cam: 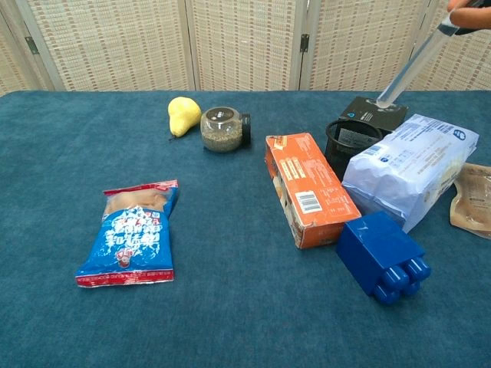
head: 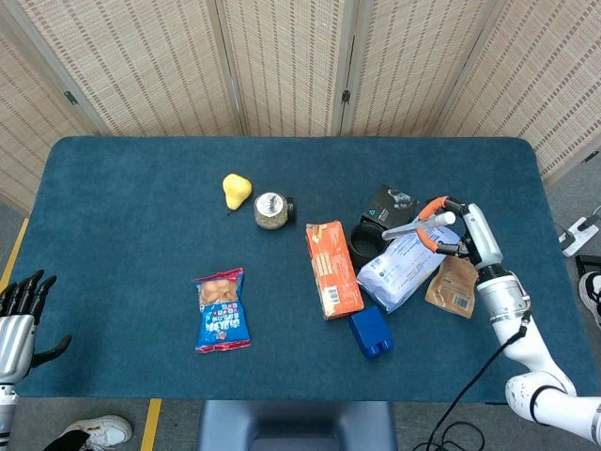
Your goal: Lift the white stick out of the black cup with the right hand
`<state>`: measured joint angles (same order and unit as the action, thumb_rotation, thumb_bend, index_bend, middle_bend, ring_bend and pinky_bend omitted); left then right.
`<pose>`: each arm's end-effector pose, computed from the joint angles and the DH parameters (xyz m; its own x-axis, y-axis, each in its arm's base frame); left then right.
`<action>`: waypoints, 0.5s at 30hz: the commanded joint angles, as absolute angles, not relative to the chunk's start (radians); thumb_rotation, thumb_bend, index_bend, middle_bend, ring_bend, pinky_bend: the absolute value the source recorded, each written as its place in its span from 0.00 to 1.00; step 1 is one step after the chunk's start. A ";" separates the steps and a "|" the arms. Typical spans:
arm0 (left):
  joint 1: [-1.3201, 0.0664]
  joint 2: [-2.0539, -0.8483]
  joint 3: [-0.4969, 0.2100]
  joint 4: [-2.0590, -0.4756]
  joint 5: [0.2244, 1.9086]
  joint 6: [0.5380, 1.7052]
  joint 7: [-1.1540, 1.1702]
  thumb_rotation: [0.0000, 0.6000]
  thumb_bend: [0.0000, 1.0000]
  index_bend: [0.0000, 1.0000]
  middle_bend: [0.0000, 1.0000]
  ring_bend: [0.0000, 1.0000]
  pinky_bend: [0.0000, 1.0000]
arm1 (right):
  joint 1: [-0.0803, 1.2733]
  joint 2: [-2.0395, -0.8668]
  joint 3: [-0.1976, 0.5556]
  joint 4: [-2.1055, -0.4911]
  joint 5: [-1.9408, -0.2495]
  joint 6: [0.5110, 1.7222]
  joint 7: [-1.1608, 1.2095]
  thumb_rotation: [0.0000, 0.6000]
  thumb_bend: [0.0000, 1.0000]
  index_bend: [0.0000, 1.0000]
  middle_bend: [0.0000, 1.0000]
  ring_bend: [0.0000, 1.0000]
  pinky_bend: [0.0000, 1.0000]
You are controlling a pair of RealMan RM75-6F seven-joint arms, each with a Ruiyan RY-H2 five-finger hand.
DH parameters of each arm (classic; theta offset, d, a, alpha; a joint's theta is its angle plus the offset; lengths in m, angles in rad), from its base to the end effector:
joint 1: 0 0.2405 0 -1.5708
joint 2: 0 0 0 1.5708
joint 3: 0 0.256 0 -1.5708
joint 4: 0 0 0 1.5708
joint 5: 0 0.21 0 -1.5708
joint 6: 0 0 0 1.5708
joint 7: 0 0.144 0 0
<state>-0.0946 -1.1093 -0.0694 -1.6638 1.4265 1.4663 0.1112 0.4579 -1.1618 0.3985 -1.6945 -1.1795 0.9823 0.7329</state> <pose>-0.3086 0.1870 0.1613 0.4498 0.0069 0.8931 0.8919 0.0484 -0.4496 -0.2042 -0.3413 0.1375 -0.5461 -0.1748 0.8193 -0.8285 -0.0323 -0.5591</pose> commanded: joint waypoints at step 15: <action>-0.096 -1.109 -0.068 -1.668 1.423 1.464 0.118 1.00 0.26 0.11 0.04 0.00 0.05 | 0.477 -1.272 0.347 -1.560 -1.203 1.193 0.238 1.00 0.39 0.69 0.49 0.24 0.15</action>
<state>-0.0962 -1.1085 -0.0677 -1.6679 1.4226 1.4638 0.1177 0.4592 -1.1929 0.3723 -1.6317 -1.1958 1.0573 0.5457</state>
